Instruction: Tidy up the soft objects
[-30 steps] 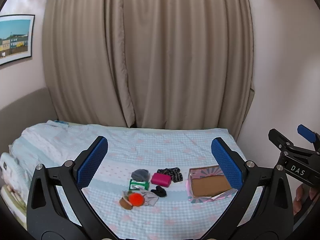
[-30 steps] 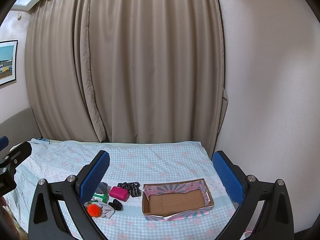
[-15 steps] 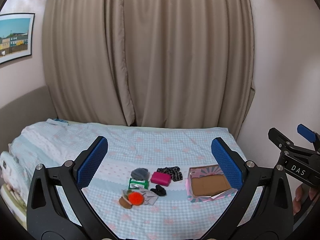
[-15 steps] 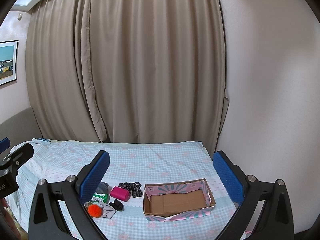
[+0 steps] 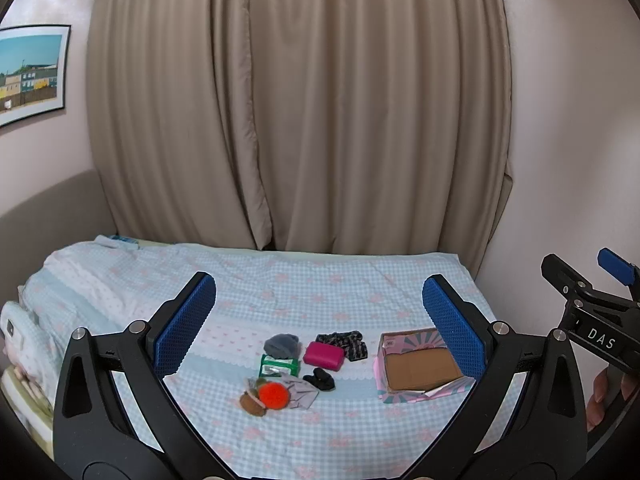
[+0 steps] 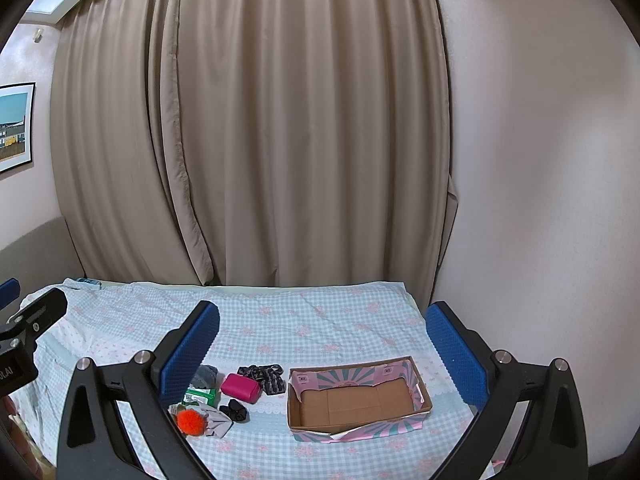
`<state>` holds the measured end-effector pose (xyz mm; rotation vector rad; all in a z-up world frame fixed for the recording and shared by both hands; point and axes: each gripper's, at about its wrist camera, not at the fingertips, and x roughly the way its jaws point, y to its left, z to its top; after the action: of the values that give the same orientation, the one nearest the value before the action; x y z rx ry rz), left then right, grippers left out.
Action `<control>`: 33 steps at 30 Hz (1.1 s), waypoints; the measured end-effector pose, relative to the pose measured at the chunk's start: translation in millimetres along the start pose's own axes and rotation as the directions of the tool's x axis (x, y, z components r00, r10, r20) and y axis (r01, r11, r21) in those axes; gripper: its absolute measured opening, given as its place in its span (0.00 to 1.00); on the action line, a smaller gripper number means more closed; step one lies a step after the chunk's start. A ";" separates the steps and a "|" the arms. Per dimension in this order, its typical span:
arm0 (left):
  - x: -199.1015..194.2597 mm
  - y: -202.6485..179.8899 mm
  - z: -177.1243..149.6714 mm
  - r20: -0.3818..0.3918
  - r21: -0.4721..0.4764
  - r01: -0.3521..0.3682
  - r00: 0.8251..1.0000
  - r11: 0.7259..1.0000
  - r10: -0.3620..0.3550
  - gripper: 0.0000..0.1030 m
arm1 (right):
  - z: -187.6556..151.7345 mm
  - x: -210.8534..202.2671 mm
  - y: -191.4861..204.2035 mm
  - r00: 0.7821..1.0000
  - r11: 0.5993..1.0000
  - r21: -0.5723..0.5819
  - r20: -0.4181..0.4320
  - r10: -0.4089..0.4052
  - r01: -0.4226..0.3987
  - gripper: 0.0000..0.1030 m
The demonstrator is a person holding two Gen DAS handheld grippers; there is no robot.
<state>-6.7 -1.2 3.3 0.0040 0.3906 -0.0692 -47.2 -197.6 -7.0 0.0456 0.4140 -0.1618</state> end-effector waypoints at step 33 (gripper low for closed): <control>0.2 13.2 -9.3 -0.073 -0.022 -0.068 0.995 0.997 0.067 1.00 | -4.1 7.9 11.9 0.997 0.998 -0.042 -0.063 0.052 -0.054 1.00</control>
<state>-9.2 12.1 -5.4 -0.0047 0.4631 0.0027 -39.8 -186.7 -13.8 0.0186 0.4779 -0.0991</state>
